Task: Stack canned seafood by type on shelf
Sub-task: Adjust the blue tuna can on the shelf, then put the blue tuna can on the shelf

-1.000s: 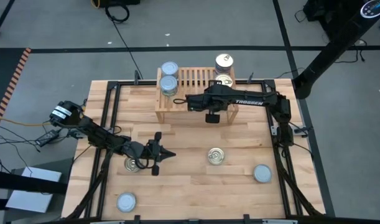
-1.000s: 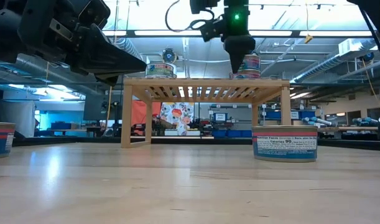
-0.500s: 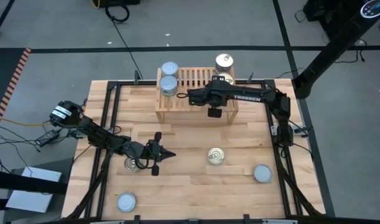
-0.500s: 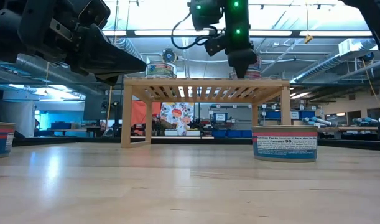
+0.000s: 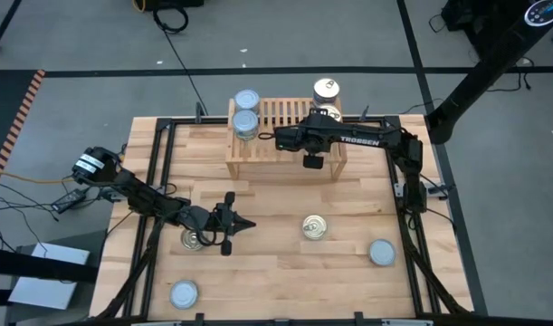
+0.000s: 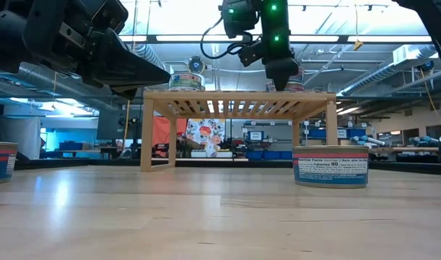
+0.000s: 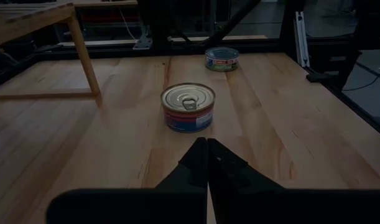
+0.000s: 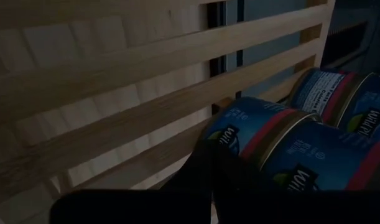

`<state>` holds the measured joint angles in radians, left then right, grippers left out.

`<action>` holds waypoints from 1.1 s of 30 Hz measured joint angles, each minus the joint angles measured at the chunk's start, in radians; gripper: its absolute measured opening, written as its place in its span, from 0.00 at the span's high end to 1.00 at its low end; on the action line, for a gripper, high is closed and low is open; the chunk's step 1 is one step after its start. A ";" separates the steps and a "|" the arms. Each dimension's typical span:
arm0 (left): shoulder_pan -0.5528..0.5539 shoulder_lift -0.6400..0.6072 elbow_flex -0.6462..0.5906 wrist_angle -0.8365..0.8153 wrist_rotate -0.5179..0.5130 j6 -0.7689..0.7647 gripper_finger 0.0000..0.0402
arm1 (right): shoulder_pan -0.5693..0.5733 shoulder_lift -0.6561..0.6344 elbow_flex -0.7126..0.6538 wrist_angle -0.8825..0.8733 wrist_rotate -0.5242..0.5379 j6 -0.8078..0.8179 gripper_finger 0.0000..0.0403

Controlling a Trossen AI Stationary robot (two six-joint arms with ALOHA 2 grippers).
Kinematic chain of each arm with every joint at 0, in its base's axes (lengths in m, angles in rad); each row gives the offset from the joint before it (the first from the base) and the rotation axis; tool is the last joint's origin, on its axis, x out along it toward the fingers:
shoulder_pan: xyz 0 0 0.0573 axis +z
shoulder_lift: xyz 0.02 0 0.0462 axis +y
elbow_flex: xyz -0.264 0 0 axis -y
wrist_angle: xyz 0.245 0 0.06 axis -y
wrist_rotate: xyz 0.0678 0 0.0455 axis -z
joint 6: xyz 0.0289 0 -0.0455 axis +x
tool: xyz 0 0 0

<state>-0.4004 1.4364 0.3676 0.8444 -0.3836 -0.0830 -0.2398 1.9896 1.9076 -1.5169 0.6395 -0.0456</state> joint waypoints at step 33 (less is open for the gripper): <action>0.000 0.000 0.000 -0.002 -0.001 0.001 0.99 | 0.598 -0.289 -0.232 0.146 -0.295 0.332 0.98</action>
<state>-0.4004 1.4364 0.3676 0.8429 -0.3844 -0.0822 0.3579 1.7006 1.6757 -1.3711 0.3444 0.2868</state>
